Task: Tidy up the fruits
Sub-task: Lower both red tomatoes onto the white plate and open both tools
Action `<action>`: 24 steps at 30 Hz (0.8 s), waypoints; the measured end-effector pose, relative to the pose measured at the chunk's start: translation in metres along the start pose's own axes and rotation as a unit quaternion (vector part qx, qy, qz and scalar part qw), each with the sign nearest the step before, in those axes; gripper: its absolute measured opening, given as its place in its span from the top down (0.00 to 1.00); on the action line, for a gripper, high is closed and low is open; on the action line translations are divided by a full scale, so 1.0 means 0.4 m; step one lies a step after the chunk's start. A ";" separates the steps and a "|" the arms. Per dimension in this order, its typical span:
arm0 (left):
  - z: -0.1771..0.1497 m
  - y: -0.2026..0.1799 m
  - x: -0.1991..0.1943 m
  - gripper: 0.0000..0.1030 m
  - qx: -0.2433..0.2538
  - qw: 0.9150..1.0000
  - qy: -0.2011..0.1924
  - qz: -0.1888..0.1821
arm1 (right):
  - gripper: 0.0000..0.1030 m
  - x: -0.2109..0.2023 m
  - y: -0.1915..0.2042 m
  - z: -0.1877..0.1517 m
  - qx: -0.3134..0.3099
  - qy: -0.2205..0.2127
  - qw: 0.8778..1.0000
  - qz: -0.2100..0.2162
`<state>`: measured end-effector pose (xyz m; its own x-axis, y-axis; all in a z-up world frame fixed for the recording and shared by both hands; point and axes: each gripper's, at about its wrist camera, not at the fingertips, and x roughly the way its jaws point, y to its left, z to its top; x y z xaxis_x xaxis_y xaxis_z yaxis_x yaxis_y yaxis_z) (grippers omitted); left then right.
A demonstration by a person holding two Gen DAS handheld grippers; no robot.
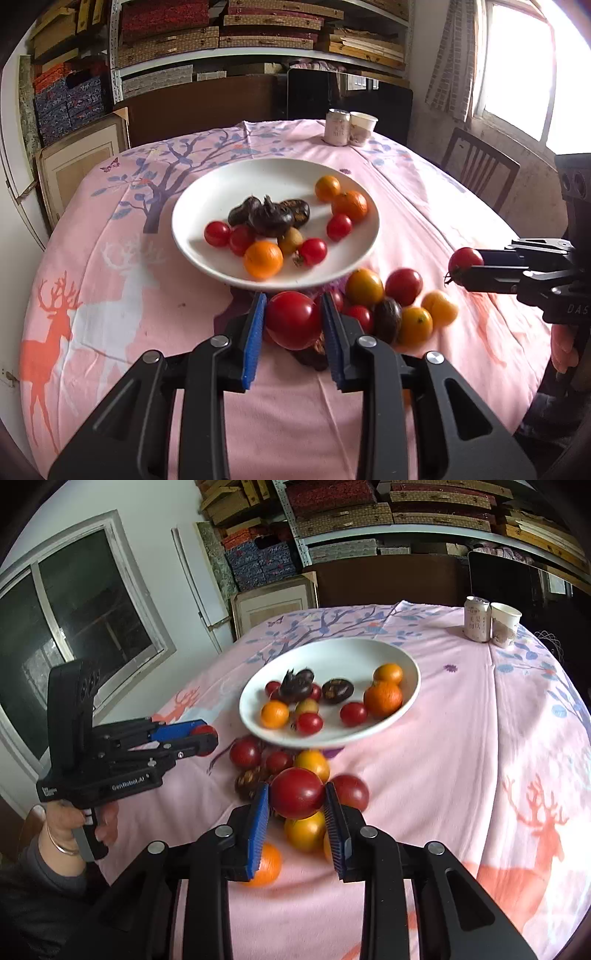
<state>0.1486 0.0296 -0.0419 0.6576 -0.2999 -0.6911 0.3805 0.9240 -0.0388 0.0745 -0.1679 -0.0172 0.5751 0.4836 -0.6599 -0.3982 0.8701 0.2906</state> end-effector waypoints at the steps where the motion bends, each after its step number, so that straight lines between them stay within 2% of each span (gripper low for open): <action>1: 0.023 0.007 0.013 0.72 -0.003 1.000 -0.002 0.002 | 0.71 0.011 -0.009 0.029 0.003 -0.003 1.000 0.000; 6: 0.129 0.047 0.101 0.71 -0.020 1.000 -0.004 0.020 | 0.71 0.113 -0.061 0.168 0.036 -0.005 0.999 -0.008; 10: 0.188 0.079 0.184 0.71 -0.034 0.999 0.011 0.034 | 0.71 0.215 -0.092 0.248 0.052 0.005 0.998 -0.035; 11: 0.199 0.088 0.203 0.65 -0.041 0.998 0.014 0.037 | 0.70 0.238 -0.100 0.262 0.056 0.009 0.998 -0.036; 12: 0.208 0.098 0.218 0.45 -0.053 0.998 0.014 0.041 | 0.70 0.256 -0.106 0.272 0.059 0.010 0.997 -0.039; 13: 0.213 0.110 0.226 0.33 -0.067 0.997 0.011 0.047 | 0.62 0.270 -0.113 0.279 0.063 0.007 0.997 -0.046; 14: 0.213 0.121 0.224 0.19 -0.081 0.996 0.000 0.047 | 0.51 0.277 -0.118 0.280 0.068 0.004 0.996 -0.053; 15: 0.210 0.130 0.216 0.16 -0.093 0.995 -0.012 0.042 | 0.49 0.275 -0.122 0.278 0.073 -0.001 0.996 -0.056; 19: 0.180 0.141 0.170 0.16 -0.105 0.994 -0.020 0.029 | 0.49 0.220 -0.104 0.239 0.054 -0.014 0.996 -0.063; 22: 0.133 0.118 0.125 0.16 -0.085 0.996 -0.014 0.029 | 0.49 0.158 -0.070 0.176 0.024 -0.013 0.997 -0.066; 24: 0.089 0.097 0.098 0.15 -0.064 0.997 -0.006 0.031 | 0.49 0.116 -0.031 0.114 -0.008 -0.007 0.999 -0.047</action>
<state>0.2124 0.0454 -0.0448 0.6850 -0.2439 -0.6865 0.2531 0.9633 -0.0897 0.1388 -0.1520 -0.0197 0.6207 0.4004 -0.6741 -0.3530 0.9104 0.2157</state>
